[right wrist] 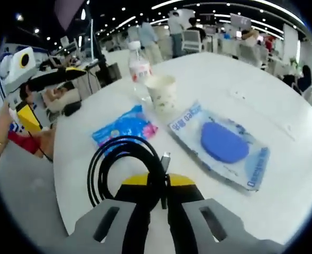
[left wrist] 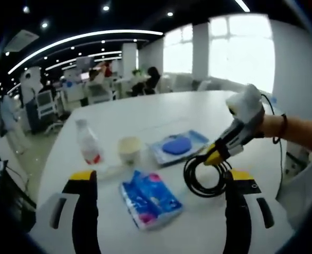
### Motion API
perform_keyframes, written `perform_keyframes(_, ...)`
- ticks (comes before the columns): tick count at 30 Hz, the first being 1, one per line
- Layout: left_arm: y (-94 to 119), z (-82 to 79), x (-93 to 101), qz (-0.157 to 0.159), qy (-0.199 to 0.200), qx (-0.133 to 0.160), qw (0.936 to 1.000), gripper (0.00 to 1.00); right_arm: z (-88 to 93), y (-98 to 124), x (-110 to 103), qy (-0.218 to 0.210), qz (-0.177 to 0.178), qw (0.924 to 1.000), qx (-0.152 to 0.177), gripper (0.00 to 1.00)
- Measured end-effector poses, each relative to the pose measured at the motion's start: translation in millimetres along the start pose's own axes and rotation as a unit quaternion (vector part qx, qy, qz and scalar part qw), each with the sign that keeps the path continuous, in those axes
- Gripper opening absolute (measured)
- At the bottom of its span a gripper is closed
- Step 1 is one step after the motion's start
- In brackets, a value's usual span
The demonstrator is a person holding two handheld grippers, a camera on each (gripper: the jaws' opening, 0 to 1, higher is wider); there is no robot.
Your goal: Arrange the tabletop items into an orderly group along one side of the table until the central work area is clear of visible clutter.
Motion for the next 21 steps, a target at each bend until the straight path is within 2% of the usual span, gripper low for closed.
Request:
perform_keyframes(4, 0, -0.6, 1.1, 0.001, -0.002, 0.001, 1.0, 0.98, 6.7, 11, 5, -0.009, 0.022, 0.9997, -0.009, 0.1)
perform_keyframes(6, 0, -0.2, 1.4, 0.001, -0.003, -0.003, 1.0, 0.98, 12.0, 16, 10, -0.026, 0.03, 0.9991, -0.017, 0.1)
perform_keyframes(21, -1, 2.0, 3.5, 0.001, -0.011, -0.011, 0.9999, 0.97, 33.9, 44, 30, -0.077, 0.064, 0.9947, -0.021, 0.1)
Point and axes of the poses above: the point that each gripper's makers call its tool centre point, and the gripper's own axes: y roughly backward along the fingers, x roughly to its right, z roughly out of its underside, the point moved 7 cm from there along y, roughly backward along the fingers, and after that the axes turned 10 degrees about -x, right-handed, at the moved point
